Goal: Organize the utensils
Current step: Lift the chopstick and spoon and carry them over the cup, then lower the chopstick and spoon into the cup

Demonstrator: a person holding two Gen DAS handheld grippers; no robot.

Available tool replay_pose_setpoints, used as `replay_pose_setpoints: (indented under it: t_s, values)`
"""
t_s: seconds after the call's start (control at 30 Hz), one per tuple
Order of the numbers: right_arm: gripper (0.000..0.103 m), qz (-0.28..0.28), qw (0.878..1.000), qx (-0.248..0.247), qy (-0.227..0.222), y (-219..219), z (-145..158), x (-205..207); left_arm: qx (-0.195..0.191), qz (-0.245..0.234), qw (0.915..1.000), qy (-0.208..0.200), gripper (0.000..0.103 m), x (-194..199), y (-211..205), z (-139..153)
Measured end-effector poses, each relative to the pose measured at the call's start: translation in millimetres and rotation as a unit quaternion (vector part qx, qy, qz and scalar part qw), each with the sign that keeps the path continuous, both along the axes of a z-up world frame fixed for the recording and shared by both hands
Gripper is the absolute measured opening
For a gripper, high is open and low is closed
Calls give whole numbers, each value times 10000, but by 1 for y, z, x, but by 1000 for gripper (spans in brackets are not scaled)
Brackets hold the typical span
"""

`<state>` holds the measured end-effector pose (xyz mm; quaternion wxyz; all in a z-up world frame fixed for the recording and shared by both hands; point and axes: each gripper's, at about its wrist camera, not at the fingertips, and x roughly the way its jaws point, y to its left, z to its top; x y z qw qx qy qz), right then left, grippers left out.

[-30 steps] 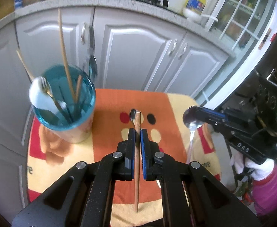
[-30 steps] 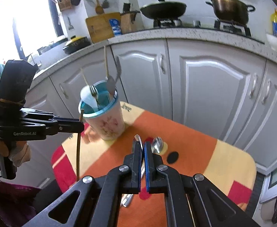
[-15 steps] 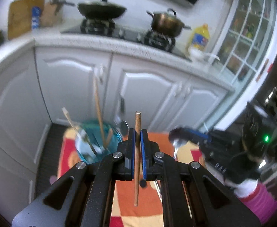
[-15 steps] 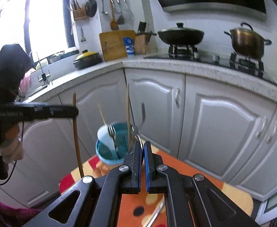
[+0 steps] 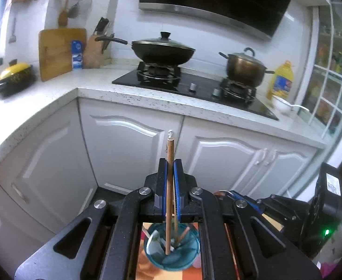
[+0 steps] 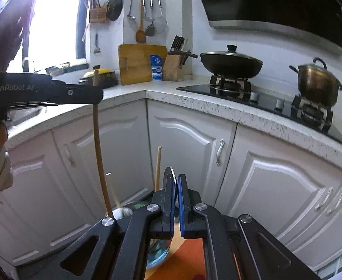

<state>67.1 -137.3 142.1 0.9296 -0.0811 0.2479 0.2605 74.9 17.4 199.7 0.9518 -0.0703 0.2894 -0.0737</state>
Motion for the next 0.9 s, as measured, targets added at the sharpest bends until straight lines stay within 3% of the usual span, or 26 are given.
replay_pose_setpoints:
  t_s: [0.33,0.57,0.9]
  values:
    - [3,-20,9965,-726,-407,41,-25,23,92,152,9995,271,4,17,3,-52]
    - [3,-70,9934,-993,-567,48,-44,24,95,107,9991,390,4,13,0,-67]
    - [2,-67,9890,-1288,-725,48,-43,20,88,79,9981,610,4,6,-5,-84]
